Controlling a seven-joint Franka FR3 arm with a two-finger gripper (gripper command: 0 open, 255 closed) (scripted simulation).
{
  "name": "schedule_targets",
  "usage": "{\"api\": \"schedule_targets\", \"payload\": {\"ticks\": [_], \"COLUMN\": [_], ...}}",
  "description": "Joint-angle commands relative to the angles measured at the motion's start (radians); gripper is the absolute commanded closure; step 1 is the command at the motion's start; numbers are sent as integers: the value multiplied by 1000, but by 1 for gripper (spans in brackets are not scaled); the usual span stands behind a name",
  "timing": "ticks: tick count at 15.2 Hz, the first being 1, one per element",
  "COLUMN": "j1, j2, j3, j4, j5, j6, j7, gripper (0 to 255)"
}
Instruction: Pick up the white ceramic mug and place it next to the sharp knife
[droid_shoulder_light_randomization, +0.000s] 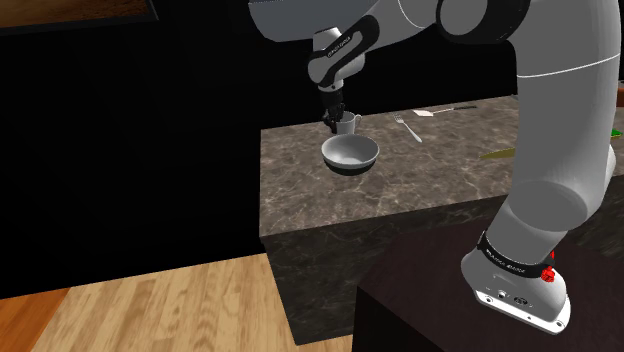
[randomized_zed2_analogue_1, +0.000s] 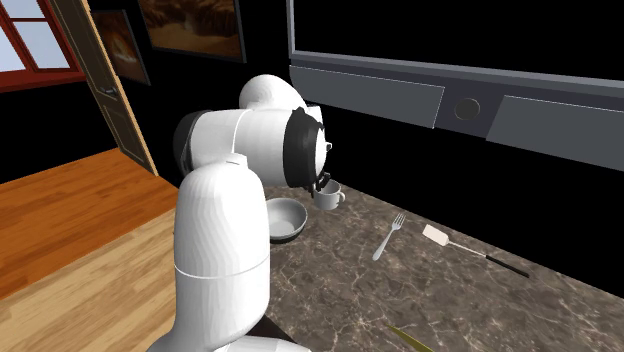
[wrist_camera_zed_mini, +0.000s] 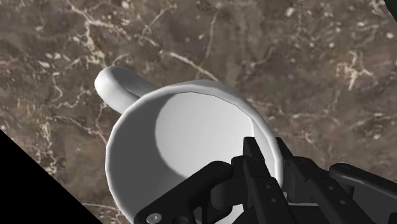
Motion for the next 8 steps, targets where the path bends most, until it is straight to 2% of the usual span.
{"api": "schedule_targets", "payload": {"ticks": [1, 8], "j1": [0, 1], "j2": [0, -40], "j3": [0, -1], "j4": [0, 40], "j5": [0, -2], "j6": [0, -79], "j7": [0, -3], "gripper": [255, 255]}}
